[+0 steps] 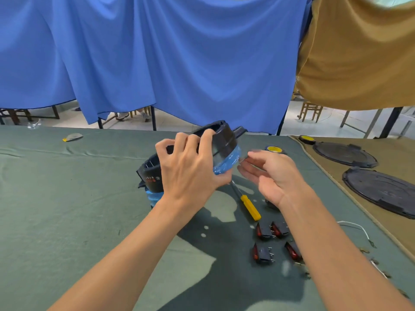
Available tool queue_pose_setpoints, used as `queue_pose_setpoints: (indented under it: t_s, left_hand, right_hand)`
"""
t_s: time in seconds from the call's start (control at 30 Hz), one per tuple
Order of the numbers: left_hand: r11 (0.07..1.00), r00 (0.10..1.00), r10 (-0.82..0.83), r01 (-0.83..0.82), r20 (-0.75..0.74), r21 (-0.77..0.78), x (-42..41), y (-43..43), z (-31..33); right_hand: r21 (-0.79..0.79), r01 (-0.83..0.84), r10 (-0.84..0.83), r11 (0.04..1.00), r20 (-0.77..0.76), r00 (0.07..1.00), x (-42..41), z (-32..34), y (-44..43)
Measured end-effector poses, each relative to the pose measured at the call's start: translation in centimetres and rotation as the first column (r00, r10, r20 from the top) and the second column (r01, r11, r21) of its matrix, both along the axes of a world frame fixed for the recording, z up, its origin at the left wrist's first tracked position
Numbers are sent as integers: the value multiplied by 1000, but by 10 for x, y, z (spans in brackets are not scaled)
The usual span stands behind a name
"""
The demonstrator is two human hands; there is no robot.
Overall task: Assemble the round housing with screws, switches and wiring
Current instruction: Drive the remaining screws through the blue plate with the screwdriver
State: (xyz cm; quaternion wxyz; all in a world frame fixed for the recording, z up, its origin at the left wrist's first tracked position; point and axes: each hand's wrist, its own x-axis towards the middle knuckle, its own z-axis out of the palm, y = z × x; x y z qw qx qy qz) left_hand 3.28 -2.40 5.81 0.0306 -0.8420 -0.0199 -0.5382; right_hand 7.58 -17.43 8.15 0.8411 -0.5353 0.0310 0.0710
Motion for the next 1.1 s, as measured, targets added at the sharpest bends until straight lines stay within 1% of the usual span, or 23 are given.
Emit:
queue_pose_setpoints:
  t_s: [0.07, 0.13, 0.2, 0.27, 0.37, 0.43, 0.5, 0.63, 0.8, 0.9, 0.97, 1.03, 1.1]
  left_hand:
    - [999, 997, -22, 19, -78, -45, -4, -3, 11]
    - [996, 988, -43, 32, -148, -78, -9, -6, 14]
    - [997, 984, -44, 31, -173, -76, -13, -8, 12]
    - [997, 984, -64, 58, -167, -42, -15, -7, 11]
    - [981, 963, -185, 171, -195, -86, -17, -3, 11]
    - [976, 957, -210, 194, -199, -94, -18, -2, 8]
    - [978, 965, -197, 183, -174, -97, -20, -3, 5]
    - [986, 985, -144, 135, -95, -96, -21, -4, 1]
    - [992, 993, -121, 120, -15, -49, -18, -8, -14]
    - [993, 996, -83, 86, 39, -82, -18, -12, -24]
    - [992, 995, -92, 94, 31, -87, -18, -14, -28]
    - [989, 994, -106, 104, -13, -103, -17, -16, -27]
    - [980, 990, -117, 102, -78, -171, -17, -19, -23]
  right_hand:
    - [54, -41, 42, 998, -26, 999, -5, 5, 5]
    - [160, -58, 72, 985, -82, 994, -11, 6, 10]
    - [251, -17, 53, 968, -137, 989, -14, 4, 14]
    - [299, 73, -16, 951, -190, 982, -16, 3, 18]
    - [270, 202, -133, 941, -253, 958, -15, 1, 26]
    - [255, 236, -160, 938, -284, 945, -16, 1, 31]
    - [218, 257, -191, 942, -284, 940, -19, 0, 36]
    - [175, 267, -229, 948, -211, 950, -27, -4, 40]
    - [175, 291, -237, 941, -276, 932, -36, -10, 39]
    - [196, 316, -254, 928, -288, 923, -40, -12, 42]
    - [214, 325, -253, 921, -305, 918, -40, -16, 42]
    - [227, 330, -248, 916, -326, 912, -39, -21, 40]
    - [262, 325, -234, 909, -324, 917, -37, -28, 40]
